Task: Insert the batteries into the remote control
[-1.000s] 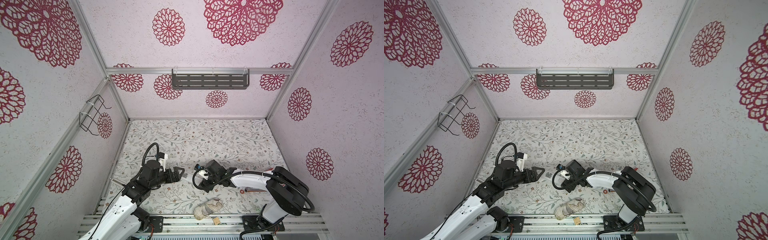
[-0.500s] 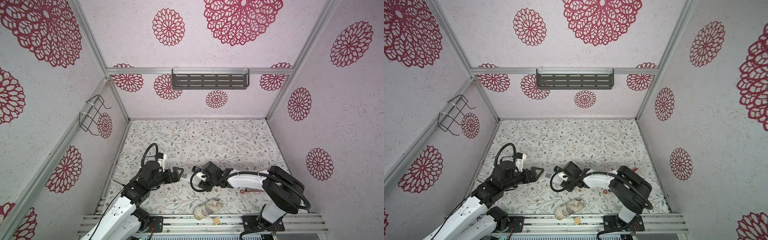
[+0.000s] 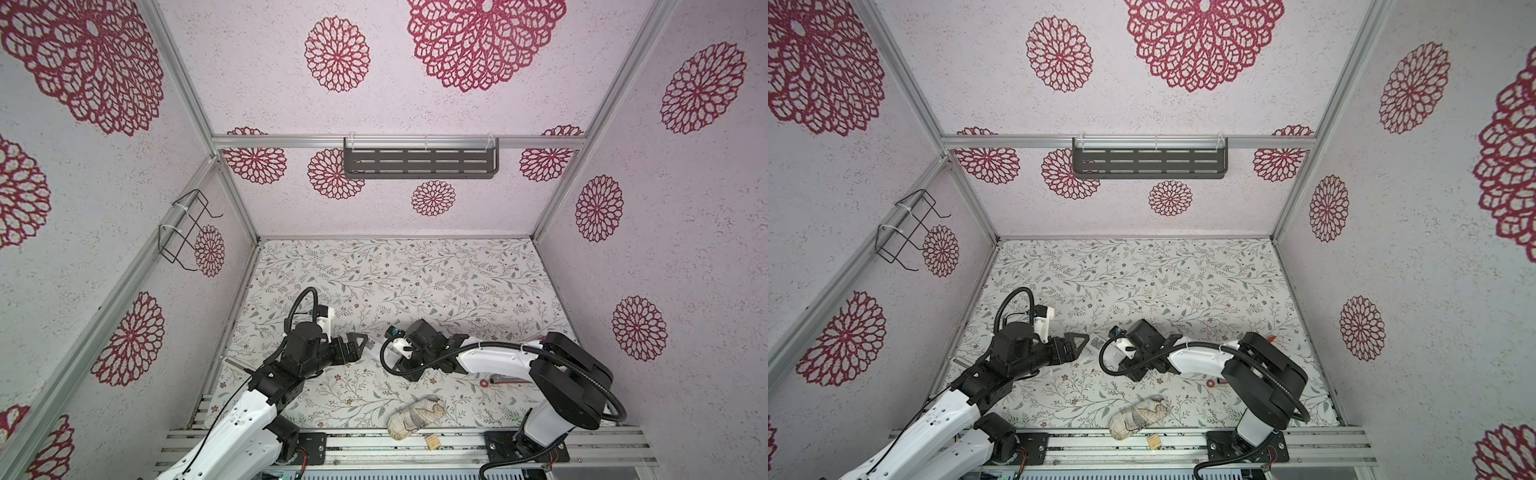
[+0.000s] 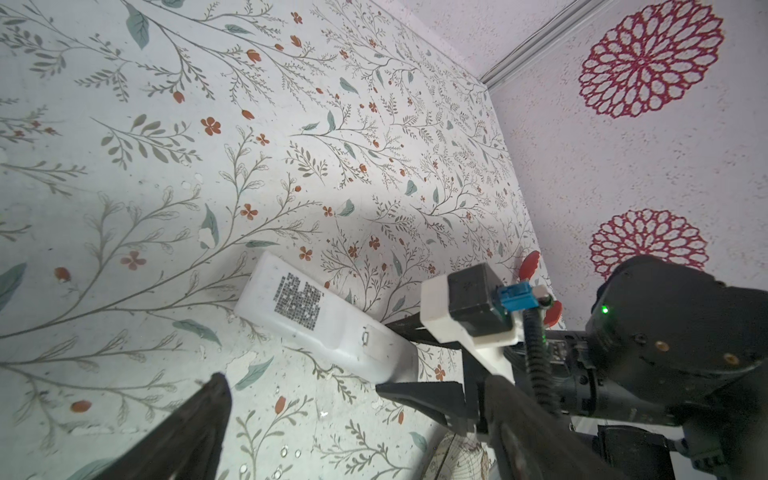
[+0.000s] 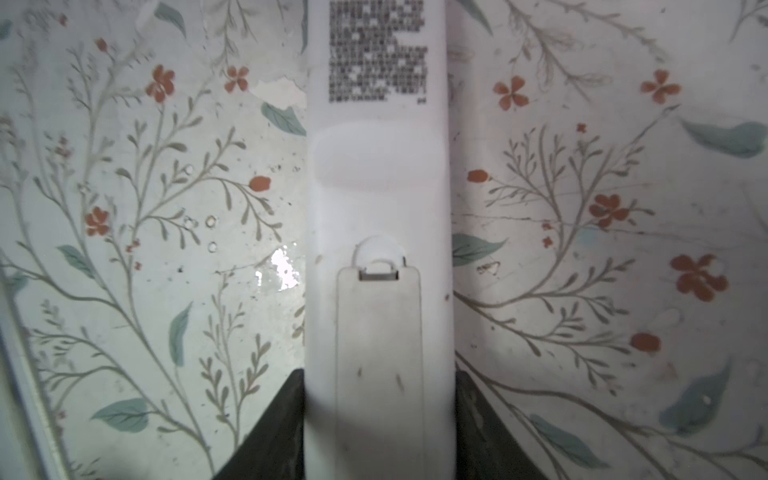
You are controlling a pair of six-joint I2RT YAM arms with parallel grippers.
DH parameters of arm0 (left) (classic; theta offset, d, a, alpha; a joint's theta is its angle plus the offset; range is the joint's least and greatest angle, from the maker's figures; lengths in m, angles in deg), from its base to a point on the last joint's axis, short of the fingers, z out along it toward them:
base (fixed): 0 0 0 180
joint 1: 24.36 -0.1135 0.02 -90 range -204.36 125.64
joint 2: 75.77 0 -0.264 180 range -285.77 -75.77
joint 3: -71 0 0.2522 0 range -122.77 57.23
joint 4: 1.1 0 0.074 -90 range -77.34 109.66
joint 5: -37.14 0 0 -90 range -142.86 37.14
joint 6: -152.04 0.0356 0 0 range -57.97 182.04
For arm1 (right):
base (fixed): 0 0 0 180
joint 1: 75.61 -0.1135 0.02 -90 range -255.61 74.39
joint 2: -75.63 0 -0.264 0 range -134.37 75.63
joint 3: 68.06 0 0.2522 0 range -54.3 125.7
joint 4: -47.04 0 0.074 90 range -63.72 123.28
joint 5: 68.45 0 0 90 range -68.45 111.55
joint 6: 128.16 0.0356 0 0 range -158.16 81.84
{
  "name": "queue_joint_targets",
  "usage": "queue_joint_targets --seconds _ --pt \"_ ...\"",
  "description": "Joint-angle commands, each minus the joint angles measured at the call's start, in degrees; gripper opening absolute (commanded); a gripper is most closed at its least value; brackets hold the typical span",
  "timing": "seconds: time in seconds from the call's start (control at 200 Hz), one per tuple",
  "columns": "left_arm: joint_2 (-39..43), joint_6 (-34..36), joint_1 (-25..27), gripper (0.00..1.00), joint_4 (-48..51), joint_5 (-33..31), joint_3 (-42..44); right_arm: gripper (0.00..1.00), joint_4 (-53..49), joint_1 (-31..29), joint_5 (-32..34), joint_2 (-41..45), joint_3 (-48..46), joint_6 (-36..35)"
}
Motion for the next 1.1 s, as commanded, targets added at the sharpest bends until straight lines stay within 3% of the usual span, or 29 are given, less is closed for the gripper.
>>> queue_joint_targets --seconds 0.0,0.325,0.55,0.886,1.096 --pt "0.37 1.88 -0.26 0.98 -6.14 2.03 -0.05 0.33 0.31 2.72 -6.18 7.39 3.53 5.66" --pt "4.43 6.60 -0.13 0.98 -14.07 12.17 -1.05 0.32 0.07 11.50 -24.43 16.27 7.78 13.80" --pt "2.79 8.44 -0.06 0.98 -26.70 22.48 -0.65 0.31 1.96 14.01 -37.91 18.77 10.00 16.36" --pt "-3.45 6.77 -0.15 0.98 -37.12 20.89 -3.14 0.29 8.36 14.32 -43.50 22.06 9.36 21.51" --pt "-6.68 3.60 -0.54 0.98 -46.02 24.43 -4.22 0.29 15.59 14.28 -46.56 22.63 7.08 26.04"
